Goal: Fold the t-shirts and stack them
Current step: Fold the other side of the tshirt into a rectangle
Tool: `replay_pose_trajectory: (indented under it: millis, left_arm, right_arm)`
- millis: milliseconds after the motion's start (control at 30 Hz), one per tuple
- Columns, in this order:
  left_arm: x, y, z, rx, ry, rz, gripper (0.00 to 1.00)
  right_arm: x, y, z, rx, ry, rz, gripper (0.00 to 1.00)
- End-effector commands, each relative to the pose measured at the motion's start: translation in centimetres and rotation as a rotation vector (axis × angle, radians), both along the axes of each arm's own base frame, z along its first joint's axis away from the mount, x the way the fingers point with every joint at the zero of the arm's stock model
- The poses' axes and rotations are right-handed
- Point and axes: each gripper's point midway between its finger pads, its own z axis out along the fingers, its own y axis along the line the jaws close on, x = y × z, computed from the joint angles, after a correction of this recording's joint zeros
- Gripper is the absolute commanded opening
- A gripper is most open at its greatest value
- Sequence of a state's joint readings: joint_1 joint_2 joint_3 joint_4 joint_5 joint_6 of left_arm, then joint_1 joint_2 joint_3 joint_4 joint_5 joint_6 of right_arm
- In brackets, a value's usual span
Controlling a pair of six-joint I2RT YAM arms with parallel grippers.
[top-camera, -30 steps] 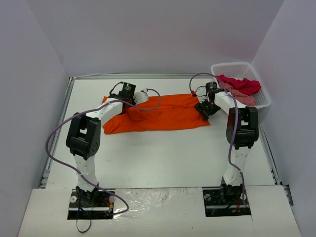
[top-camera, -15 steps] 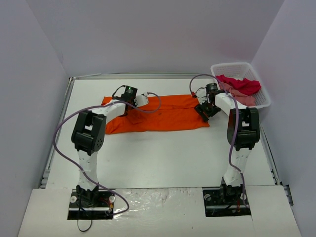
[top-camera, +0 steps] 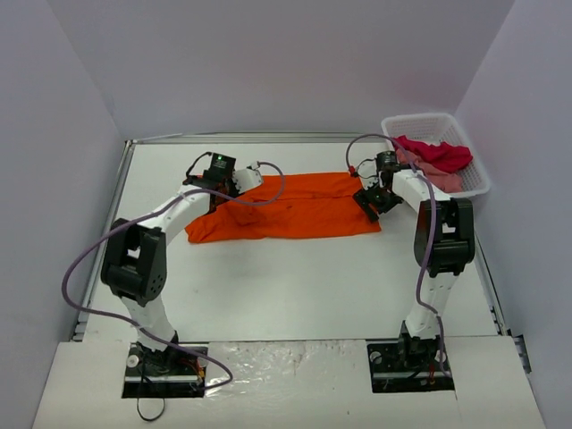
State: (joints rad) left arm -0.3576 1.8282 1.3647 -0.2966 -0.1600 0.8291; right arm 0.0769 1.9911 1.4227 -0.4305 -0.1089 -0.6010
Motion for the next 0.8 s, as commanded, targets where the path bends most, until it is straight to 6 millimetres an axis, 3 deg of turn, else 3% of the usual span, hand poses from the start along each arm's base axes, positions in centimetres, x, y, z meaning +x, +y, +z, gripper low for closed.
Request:
replay_pose_trajectory:
  millis: [0,133,300,433,600,767]
  left_arm:
    - [-2.9,-0.3,1.7,-0.096,0.027,0.001,0.36]
    - [-4.5,-0.2,2.2,-0.21,0.022,0.057,0.41]
    - [-5.4,0.5,5.9,-0.394,-0.059,0.144,0.42]
    - [-6.8,-0.9,6.5,-0.448,-0.015,0.078,0.42]
    - [-7.5,-3.2,4.7,-0.431,0.053,-0.008,0.42]
    - [-8.5,-6.1,2.6,-0.369,0.117,-0.115,0.42]
  right_arm:
    - [-0.7,0.3,2.2,0.035,-0.016,-0.01,0.66]
    - [0.4,1.1,4.1,0.07,-0.068,0.005,0.7]
    - [2.3,1.4,8.7,0.056,-0.193,0.045,0.73]
    - [3.1,2.1,11.1,0.067,-0.254,0.064,0.73]
    - [1.9,2.9,10.8,0.085,-0.241,0.07,0.73]
    - [-1.0,2.8,7.9,0.102,-0.17,0.05,0.74]
